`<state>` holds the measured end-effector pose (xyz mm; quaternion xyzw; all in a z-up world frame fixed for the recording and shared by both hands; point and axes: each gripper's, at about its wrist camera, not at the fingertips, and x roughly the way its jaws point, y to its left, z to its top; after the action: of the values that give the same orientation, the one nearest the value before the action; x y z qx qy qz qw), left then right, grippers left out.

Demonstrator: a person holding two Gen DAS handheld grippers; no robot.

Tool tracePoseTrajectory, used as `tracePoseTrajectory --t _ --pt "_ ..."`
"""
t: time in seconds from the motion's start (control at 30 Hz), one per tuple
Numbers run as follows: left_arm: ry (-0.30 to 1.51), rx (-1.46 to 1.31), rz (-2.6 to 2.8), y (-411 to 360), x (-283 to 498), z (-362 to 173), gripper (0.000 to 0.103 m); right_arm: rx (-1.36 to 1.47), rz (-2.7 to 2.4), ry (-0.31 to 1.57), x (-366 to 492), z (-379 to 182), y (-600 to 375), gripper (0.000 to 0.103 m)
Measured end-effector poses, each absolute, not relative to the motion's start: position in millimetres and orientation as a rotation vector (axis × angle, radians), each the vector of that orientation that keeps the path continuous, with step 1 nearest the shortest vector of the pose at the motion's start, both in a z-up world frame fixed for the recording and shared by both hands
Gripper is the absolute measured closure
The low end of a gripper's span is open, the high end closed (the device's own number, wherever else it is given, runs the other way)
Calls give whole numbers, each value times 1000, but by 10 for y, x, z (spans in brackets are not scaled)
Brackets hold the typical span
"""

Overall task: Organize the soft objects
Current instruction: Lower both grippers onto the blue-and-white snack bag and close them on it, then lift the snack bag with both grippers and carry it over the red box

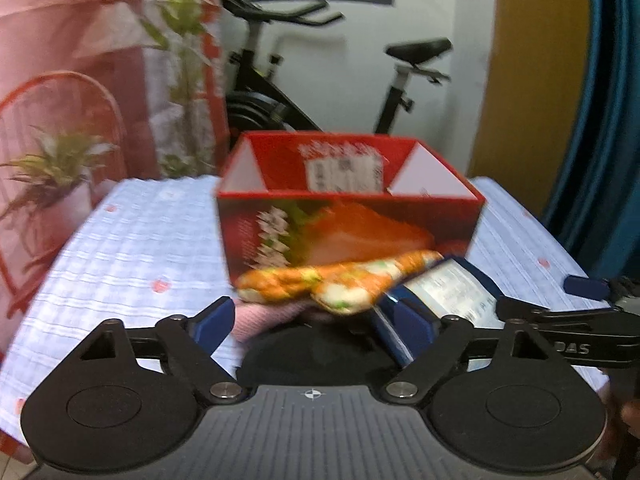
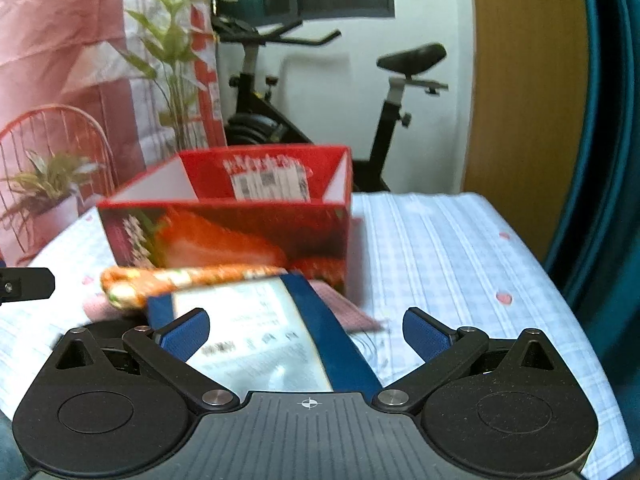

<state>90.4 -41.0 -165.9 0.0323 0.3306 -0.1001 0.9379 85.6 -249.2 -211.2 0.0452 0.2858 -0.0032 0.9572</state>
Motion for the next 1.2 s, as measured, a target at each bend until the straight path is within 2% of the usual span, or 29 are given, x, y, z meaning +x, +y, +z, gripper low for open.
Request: tracePoseTrajectory --t 0.2,0.27,0.33,0.53,0.67,0.73,1.1,1.2 --pt "769 32 -310 -593 1015 -1933 33 48 13 633 949 -2449 -2588 15" --pt "800 9 -341 -622 1032 -1994 42 48 41 654 933 -2528 -2593 20" --pt "818 -14 -372 -650 1048 -2058 44 69 79 666 934 -2571 -2604 24" --pt "871 -29 -408 -718 1066 -2239 53 108 198 680 926 -2579 -2570 28" --pt "887 -79 -440 -703 1119 -2296 67 110 220 671 925 -2570 -2571 32" --pt "890 -89 -443 -715 1131 -2323 67 121 220 661 924 -2572 -2607 37" --pt "890 -70 -416 -773 1153 -2355 65 187 156 590 1085 -2646 -2945 37" --pt "890 -76 -412 -761 1164 -2358 65 252 172 608 1126 -2748 -3034 40"
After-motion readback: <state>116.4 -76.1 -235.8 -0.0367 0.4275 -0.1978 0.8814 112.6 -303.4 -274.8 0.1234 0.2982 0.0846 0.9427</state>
